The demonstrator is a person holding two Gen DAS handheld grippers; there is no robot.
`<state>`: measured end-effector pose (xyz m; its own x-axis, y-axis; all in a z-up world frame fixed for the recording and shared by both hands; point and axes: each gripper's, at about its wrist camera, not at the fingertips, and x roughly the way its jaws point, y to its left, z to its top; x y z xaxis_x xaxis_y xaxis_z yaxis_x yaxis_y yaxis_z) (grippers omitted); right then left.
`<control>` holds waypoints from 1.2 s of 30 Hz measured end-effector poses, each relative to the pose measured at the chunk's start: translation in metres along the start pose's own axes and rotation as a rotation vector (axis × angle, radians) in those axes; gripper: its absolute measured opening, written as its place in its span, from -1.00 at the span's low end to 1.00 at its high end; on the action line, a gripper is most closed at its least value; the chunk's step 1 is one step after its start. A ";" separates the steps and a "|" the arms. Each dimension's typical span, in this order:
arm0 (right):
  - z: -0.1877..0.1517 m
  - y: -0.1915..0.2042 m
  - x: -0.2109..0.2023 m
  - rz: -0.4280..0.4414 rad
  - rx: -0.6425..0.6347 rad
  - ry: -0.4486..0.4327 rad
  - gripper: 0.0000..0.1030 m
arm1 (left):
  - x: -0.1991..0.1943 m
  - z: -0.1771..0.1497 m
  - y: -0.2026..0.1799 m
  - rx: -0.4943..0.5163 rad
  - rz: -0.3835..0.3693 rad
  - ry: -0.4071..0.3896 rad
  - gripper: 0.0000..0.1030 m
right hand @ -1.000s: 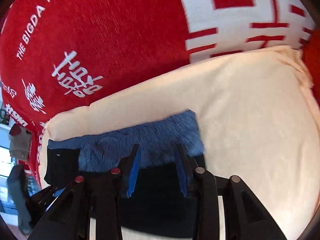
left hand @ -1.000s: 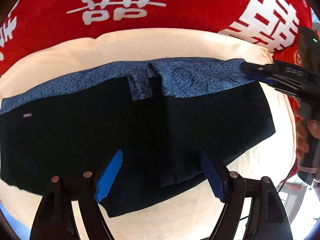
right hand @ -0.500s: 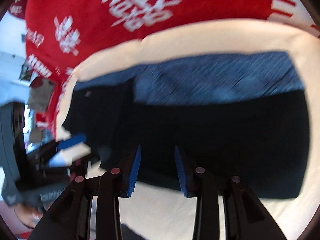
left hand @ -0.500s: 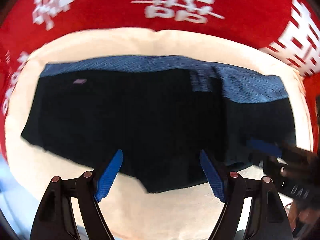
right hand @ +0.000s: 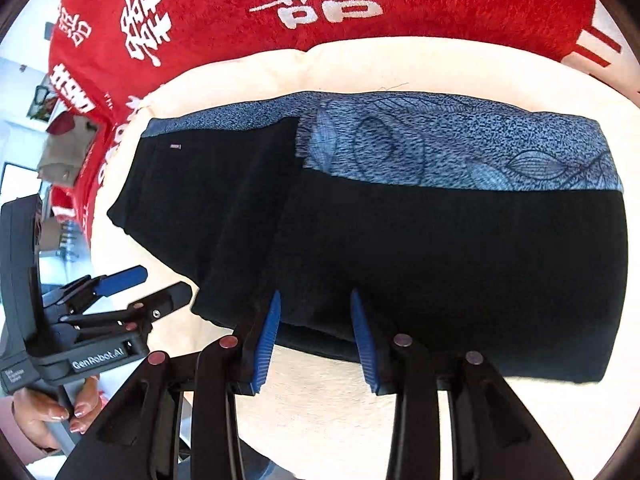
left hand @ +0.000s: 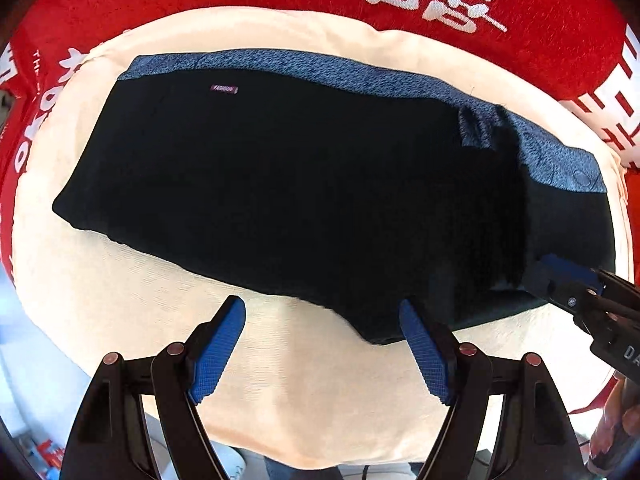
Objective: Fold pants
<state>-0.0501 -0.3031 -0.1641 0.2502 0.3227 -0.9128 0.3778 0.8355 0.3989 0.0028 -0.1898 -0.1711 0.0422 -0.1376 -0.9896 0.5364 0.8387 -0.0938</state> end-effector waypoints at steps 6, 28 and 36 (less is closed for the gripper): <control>0.000 0.032 0.009 -0.089 -0.025 -0.001 0.02 | 0.001 0.003 0.033 0.005 -0.018 0.014 0.55; 0.001 0.089 0.026 -0.108 -0.090 0.113 -0.47 | 0.007 0.001 0.118 -0.167 -0.105 0.001 0.55; 0.000 0.110 0.045 -0.096 -0.141 0.183 -0.46 | 0.001 -0.010 0.155 -0.250 -0.132 -0.020 0.55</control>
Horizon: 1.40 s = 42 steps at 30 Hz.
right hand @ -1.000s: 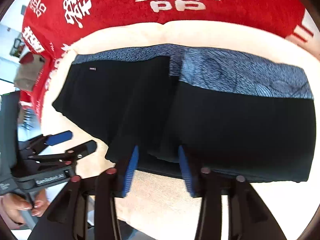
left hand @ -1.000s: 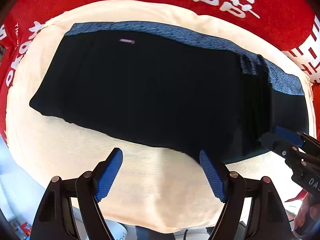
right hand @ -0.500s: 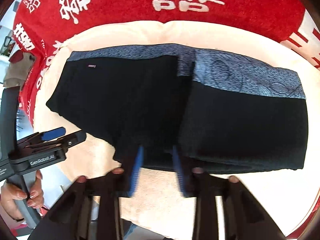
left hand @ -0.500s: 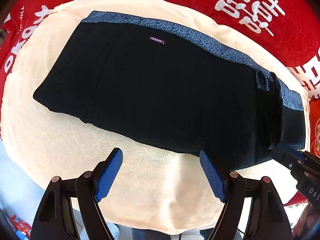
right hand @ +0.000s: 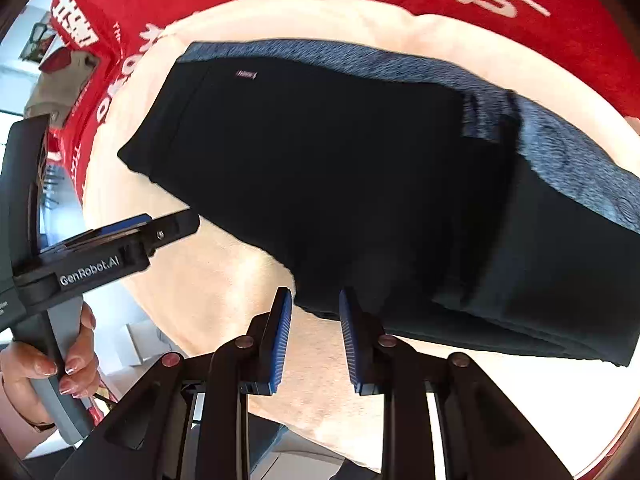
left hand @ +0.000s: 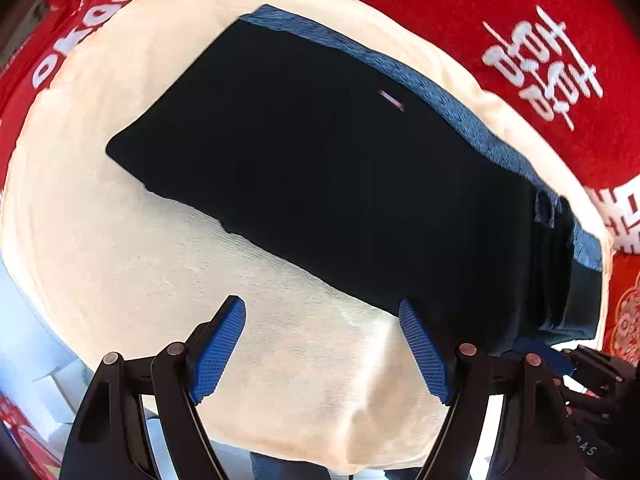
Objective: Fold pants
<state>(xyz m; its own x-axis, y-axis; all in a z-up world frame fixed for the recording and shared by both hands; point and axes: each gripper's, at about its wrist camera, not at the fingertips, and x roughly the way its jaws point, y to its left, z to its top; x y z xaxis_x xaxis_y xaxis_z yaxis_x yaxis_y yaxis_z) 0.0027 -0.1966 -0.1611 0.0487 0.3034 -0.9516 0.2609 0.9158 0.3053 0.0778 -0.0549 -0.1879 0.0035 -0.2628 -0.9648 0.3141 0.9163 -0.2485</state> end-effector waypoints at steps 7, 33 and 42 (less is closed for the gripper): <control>0.002 0.012 0.008 -0.005 -0.030 0.037 -0.46 | -0.007 0.016 0.050 -0.135 -0.043 -0.052 0.55; 0.018 0.020 0.021 -0.010 -0.028 0.064 -0.46 | 0.004 0.032 0.107 -0.394 -0.471 -0.202 0.55; 0.017 0.019 0.009 -0.015 -0.029 0.023 -0.46 | 0.006 0.042 0.082 -0.376 -0.436 -0.188 0.55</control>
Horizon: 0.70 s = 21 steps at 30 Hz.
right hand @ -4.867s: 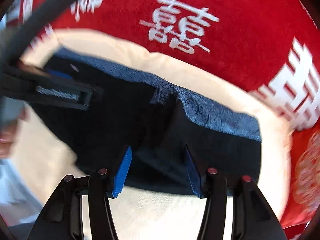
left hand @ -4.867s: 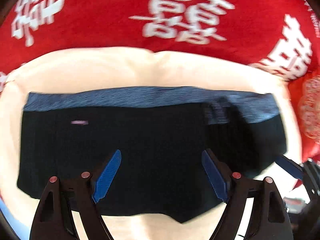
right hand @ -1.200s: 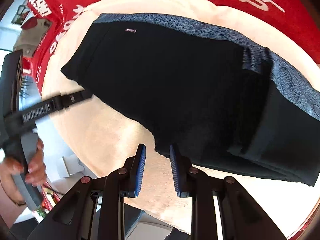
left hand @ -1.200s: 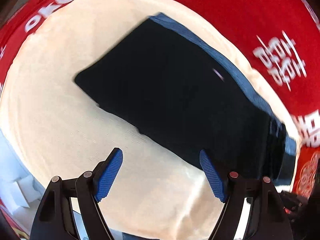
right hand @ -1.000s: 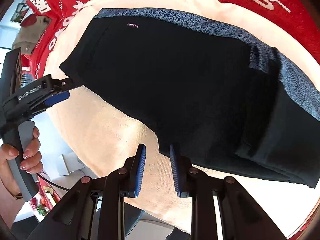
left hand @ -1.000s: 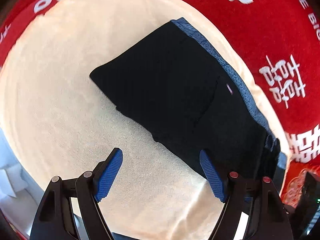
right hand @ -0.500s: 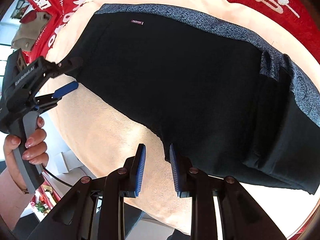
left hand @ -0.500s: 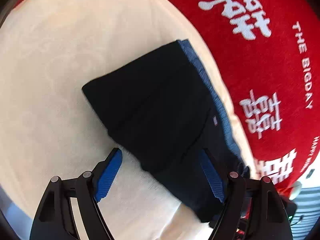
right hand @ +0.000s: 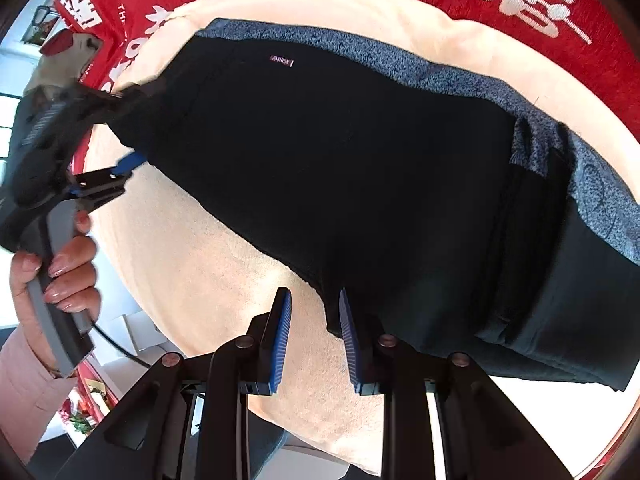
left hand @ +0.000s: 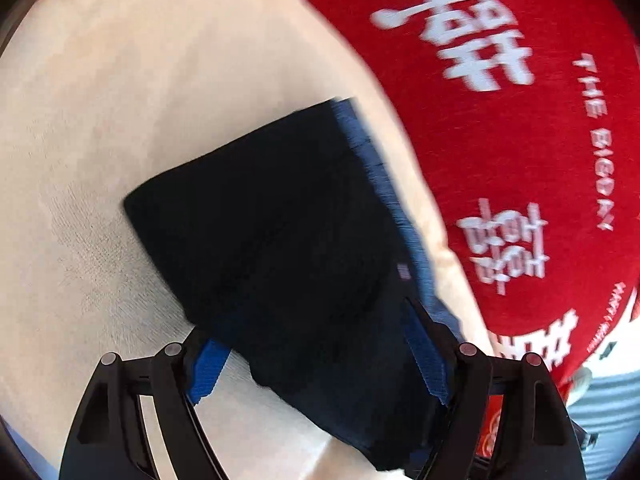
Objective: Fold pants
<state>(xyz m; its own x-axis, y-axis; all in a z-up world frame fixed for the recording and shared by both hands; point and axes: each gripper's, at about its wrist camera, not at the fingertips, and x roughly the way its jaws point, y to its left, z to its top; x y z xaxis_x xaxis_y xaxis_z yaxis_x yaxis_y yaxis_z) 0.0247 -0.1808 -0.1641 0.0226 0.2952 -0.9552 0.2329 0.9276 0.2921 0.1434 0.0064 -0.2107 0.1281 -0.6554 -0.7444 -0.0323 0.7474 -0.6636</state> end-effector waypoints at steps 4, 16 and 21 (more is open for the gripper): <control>0.008 -0.002 -0.008 0.004 -0.002 -0.019 -0.45 | 0.003 0.001 -0.005 0.008 0.041 -0.029 0.47; 0.099 0.007 -0.064 0.098 -0.015 -0.062 0.53 | 0.009 -0.051 -0.086 0.633 0.473 -0.181 -0.27; 0.158 0.049 -0.061 0.186 -0.073 0.016 0.55 | 0.008 -0.067 -0.099 0.780 0.528 -0.217 -0.27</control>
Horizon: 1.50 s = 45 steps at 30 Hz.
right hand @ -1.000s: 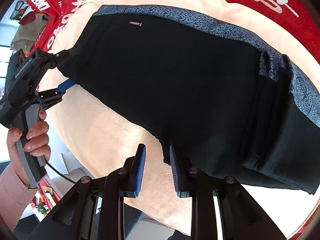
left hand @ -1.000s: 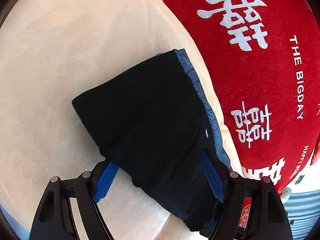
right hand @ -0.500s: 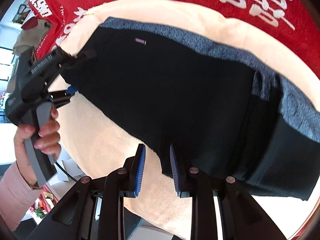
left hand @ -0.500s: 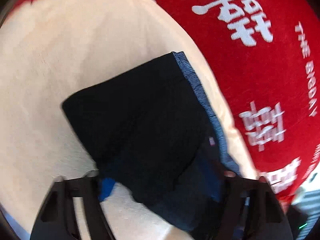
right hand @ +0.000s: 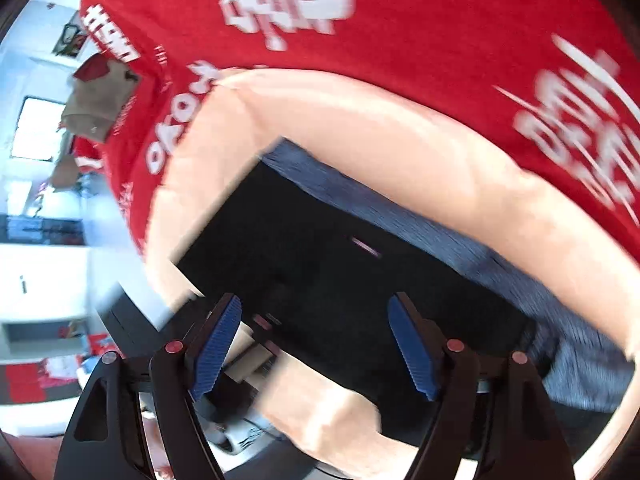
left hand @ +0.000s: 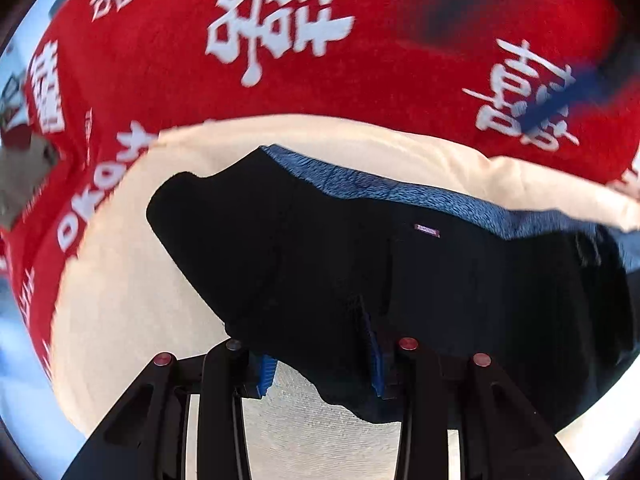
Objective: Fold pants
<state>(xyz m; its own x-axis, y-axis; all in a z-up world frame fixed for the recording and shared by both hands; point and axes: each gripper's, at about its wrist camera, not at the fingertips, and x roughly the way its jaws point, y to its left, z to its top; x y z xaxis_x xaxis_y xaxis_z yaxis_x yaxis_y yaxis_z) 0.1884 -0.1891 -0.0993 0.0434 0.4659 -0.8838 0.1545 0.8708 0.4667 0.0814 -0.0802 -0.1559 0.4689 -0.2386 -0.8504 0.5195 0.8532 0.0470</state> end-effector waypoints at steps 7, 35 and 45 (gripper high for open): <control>0.061 0.072 0.071 -0.114 -0.161 0.268 0.58 | -0.002 -0.001 0.001 0.020 0.009 -0.006 -0.27; 0.015 0.003 -0.015 0.158 -0.074 0.081 -0.60 | -0.086 0.038 -0.060 0.102 -0.124 -0.132 -0.27; -0.087 -0.103 -0.124 0.347 0.127 -0.193 -0.57 | -0.149 0.049 -0.186 0.299 -0.249 -0.173 -0.27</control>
<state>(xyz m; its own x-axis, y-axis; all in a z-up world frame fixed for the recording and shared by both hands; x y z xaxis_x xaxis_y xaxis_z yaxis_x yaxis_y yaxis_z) 0.0812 -0.3235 -0.0346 0.2969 0.6797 -0.6707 0.2180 0.6356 0.7406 -0.0496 -0.2259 -0.0126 0.4023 -0.5164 -0.7560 0.8044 0.5936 0.0225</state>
